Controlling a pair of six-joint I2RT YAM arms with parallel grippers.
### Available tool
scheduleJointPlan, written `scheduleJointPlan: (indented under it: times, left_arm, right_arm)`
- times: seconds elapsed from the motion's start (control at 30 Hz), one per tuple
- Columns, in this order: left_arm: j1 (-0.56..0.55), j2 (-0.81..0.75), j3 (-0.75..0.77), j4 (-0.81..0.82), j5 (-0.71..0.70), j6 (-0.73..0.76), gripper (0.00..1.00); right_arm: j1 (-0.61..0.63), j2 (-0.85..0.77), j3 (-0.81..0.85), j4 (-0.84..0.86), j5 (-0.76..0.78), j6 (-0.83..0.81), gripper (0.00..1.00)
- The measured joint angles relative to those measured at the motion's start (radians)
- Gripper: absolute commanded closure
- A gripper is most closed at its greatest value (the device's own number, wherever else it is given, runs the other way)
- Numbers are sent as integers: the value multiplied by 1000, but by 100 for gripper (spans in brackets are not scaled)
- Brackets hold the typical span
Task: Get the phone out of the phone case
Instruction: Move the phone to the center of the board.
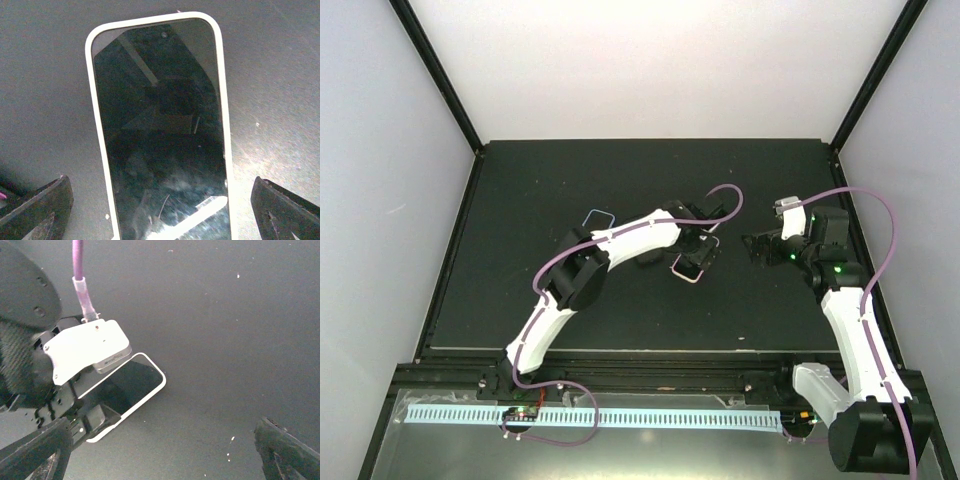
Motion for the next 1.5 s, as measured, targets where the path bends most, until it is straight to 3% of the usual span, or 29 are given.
scheduleJointPlan:
  times: [0.6, 0.77, 0.9, 1.0, 1.17, 1.3, 1.5]
  left_arm:
    - [25, 97, 92, 5, 138, 44, 1]
    - [25, 106, 104, -10, 90, 8, 11]
    - [23, 106, 104, -27, 70, -8, 11]
    - [16, 106, 104, -37, 64, -8, 27]
    - [4, 100, 96, -50, 58, -5, 30]
    - [-6, -23, -116, 6, 56, -19, 30]
    - [-40, -342, -576, 46, 63, -86, 30]
  right_arm:
    - [0, 27, 2, 3, -3, -5, 0]
    - [0, 27, 2, 3, -3, -9, 0]
    - [0, 27, 2, 3, -3, -10, 0]
    - [0, 27, 2, 3, -3, -11, 0]
    - [0, 26, 2, 3, -2, -13, 0]
    - [0, 22, 2, 3, -3, -14, 0]
    - [0, 21, 3, 3, -3, -16, 0]
